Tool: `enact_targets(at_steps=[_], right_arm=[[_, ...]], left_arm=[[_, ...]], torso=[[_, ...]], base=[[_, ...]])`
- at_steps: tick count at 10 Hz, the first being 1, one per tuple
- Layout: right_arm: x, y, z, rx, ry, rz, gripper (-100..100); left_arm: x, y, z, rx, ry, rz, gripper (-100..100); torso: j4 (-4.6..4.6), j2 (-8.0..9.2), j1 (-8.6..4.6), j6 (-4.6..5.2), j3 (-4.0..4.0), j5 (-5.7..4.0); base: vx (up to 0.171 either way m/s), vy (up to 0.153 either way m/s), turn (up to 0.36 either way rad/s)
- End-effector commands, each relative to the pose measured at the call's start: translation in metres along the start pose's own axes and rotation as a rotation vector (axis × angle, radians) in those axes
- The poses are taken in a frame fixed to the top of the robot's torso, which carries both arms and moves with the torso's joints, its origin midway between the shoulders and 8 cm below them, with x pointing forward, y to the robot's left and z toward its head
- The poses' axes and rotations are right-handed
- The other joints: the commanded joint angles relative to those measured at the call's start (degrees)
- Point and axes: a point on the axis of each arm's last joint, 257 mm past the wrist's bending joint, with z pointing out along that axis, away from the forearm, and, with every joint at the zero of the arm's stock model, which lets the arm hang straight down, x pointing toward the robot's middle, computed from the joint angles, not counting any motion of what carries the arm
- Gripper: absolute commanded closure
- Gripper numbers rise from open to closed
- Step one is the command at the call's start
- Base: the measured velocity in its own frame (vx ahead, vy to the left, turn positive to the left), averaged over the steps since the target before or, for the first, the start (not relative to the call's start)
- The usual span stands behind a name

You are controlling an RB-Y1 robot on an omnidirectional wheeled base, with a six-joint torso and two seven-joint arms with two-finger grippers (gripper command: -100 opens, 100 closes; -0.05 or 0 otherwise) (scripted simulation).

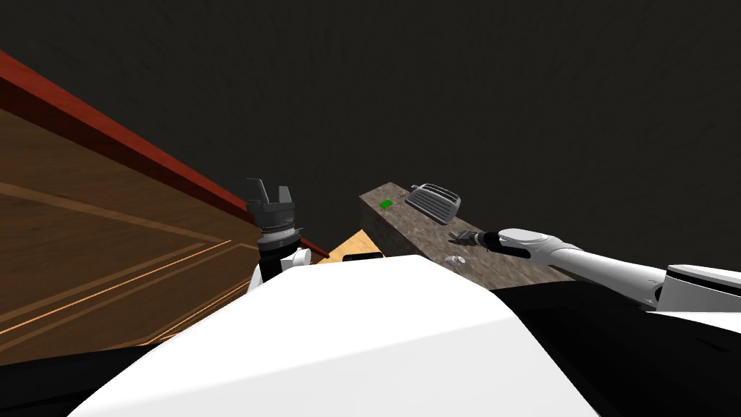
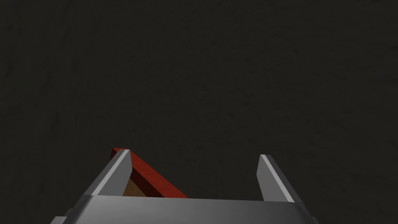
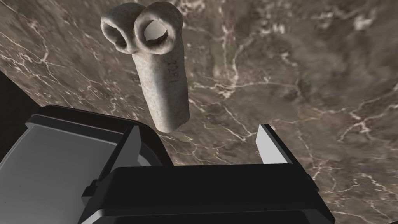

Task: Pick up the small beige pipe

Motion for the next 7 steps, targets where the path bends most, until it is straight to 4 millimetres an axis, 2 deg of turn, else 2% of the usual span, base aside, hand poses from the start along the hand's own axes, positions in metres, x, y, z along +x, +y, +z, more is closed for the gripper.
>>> enact_targets(at_steps=[1, 2, 4, 5, 6, 7], right_arm=[[0.018, -0.006, -0.004, 0.002, 0.034, 0.005, -100], [0.021, -0.009, -0.005, 0.009, 0.039, 0.008, -100], [0.067, -0.011, -0.018, 0.011, 0.139, 0.02, -100], [0.067, -0.011, -0.018, 0.011, 0.139, 0.02, -100], [0.1, -0.007, -0.027, 0.003, 0.209, 0.034, -100], [0.1, -0.007, -0.027, 0.003, 0.209, 0.034, -100]], left_arm=[[0.0, 0.0, 0.0, 0.0, 0.0, 0.0, 0], [0.0, 0.0, 0.0, 0.0, 0.0, 0.0, 0], [0.0, 0.0, 0.0, 0.0, 0.0, 0.0, 0], [0.0, 0.0, 0.0, 0.0, 0.0, 0.0, 0], [0.0, 0.0, 0.0, 0.0, 0.0, 0.0, 0], [0.0, 0.0, 0.0, 0.0, 0.0, 0.0, 0]], torso=[[0.0, 0.0, 0.0, 0.0, 0.0, 0.0], [0.01, 0.05, -0.01, 0.03, 0.03, 0.0], [0.05, 0.19, 0.0, 0.01, 0.11, 0.01], [0.04, 0.14, -0.03, 0.02, 0.09, -0.01], [0.04, 0.15, -0.04, 0.03, 0.08, -0.02], [0.04, 0.15, -0.02, 0.02, 0.09, 0.0]], base=[[0.066, -0.003, 0.065], [0.032, -0.007, -0.004], [0.046, -0.009, 0.143], [0.048, -0.012, 0.047], [0.051, -0.01, 0.121], [0.047, -0.009, 0.082]])
